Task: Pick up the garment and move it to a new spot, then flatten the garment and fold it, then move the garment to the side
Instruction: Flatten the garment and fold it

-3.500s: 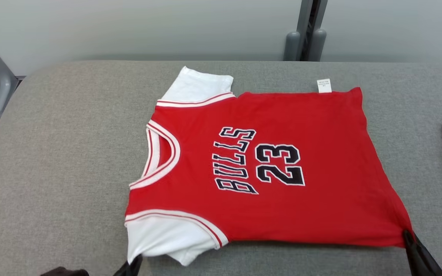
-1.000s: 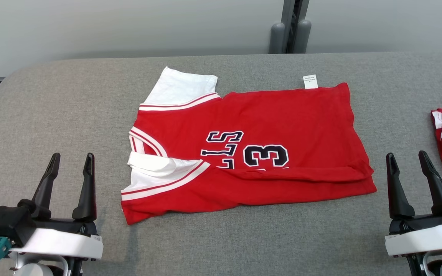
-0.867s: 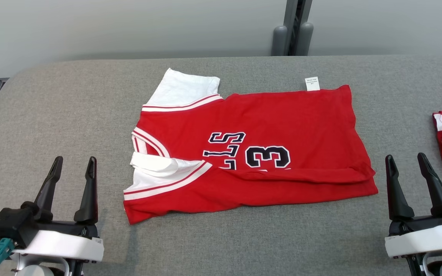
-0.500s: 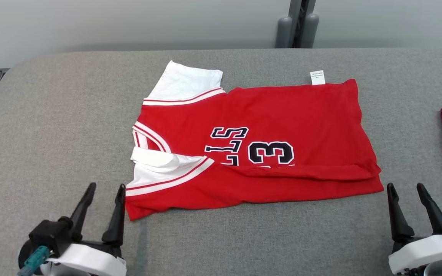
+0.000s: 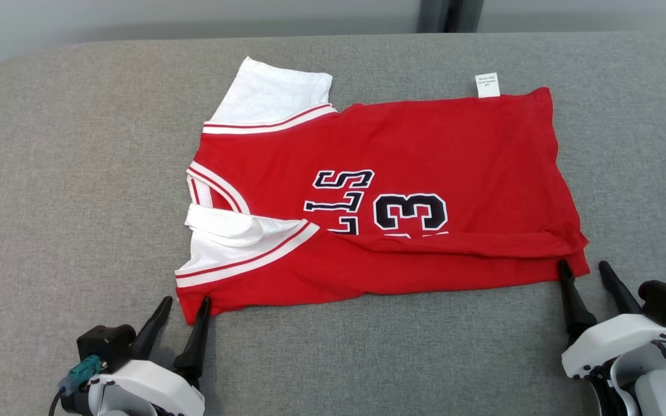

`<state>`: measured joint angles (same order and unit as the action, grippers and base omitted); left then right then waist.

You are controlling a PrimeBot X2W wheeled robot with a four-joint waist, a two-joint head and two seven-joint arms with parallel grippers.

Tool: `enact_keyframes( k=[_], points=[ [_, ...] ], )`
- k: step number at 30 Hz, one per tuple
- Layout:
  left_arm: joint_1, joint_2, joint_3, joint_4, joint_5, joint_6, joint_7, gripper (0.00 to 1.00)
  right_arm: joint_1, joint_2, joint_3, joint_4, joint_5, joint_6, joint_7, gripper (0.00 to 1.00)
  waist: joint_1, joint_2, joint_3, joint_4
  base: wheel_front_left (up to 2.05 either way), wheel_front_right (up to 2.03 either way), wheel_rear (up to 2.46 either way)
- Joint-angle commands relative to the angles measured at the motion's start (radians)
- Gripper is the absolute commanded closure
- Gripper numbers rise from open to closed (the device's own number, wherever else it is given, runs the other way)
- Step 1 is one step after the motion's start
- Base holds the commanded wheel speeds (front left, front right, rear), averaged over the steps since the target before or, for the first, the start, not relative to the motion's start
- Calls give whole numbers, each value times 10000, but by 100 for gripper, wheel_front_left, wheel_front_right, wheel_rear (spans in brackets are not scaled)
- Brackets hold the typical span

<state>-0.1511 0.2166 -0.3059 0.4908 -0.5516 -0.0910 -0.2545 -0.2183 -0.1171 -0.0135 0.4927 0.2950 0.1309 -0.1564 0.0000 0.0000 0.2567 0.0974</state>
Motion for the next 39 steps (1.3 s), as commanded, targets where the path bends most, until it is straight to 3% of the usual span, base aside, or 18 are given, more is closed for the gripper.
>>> enact_keyframes(
  k=[1, 2, 3, 4, 5, 7, 8, 15, 23, 31, 35, 36, 37, 38, 39],
  points=[
    [-340, 22, -46, 324, -120, -137, 51, 0, -265, -13, 116, 313, 72, -4, 149, 0, 0, 0, 74, -7, 0, 0, 0],
    [-424, -4, -89, 504, -195, -159, 68, 0, -356, -17, 182, 508, 129, -4, 244, 0, 0, 0, 95, -8, 0, 0, 0],
    [-502, -36, -137, 666, -279, -224, 105, 0, -439, -6, 246, 683, 181, -4, 297, 13, 0, 0, 110, -3, 0, 0, 0],
    [-572, -71, -185, 839, -373, -233, 207, 0, -500, 9, 305, 809, 267, -4, 311, 54, 0, 0, 120, 4, 0, 0, 0],
    [-646, -85, -230, 978, -439, -277, 248, 5, -540, 27, 370, 935, 355, -2, 372, 65, 0, 0, 127, 2, 0, 0, 0],
    [-736, -127, -340, 1217, -631, -327, 403, 81, -613, 14, 485, 1090, 467, -2, 382, 100, 0, 0, 134, -18, 0, 0, 0],
    [-762, -120, -437, 1295, -682, -341, 484, 100, -622, 17, 535, 1151, 581, -4, 431, 100, 0, 0, 128, -30, 0, 0, 0],
    [-740, 275, -632, 969, -1106, -383, 592, 100, -407, -155, 699, 780, 1320, -5, 584, 100, 0, 0, 71, -62, 0, 0, 0],
    [-78, 1191, -471, -619, -1798, -360, 1268, 100, 644, -421, 404, -875, 1834, -5, 1071, 100, 0, 0, -130, -26, 0, 0, 0],
    [1268, 1983, -354, -3014, -2141, 416, 2537, 100, 2500, 20, -548, -2748, 1555, -7, 2155, 100, 0, 0, -344, -15, 0, 0, 0],
    [1788, 1955, -458, -3811, -2306, 654, 2855, 100, 3094, 305, -929, -3171, 1408, -5, 2533, 100, 0, 0, -349, -28, 0, 0, 0],
    [1881, 1871, -457, -3876, -2415, 665, 2873, 96, 3168, 373, -943, -3244, 1452, -5, 2614, 100, 0, 0, -346, -44, 0, 0, 0],
    [1936, 1874, -425, -3901, -2343, 760, 2824, 67, 3219, 410, -947, -3323, 1437, -5, 2648, 100, 0, 0, -339, -60, 0, 0, 0],
    [1951, 1870, -424, -3925, -2253, 837, 2755, 0, 3248, 436, -972, -3402, 1334, -5, 2616, 100, 0, 0, -333, -75, 0, 0, 0],
    [1978, 1780, -409, -3951, -2248, 910, 2664, 0, 3238, 477, -991, -3441, 1285, -5, 2596, 59, 0, 0, -332, -98, 0, 0, 0]
  ],
)
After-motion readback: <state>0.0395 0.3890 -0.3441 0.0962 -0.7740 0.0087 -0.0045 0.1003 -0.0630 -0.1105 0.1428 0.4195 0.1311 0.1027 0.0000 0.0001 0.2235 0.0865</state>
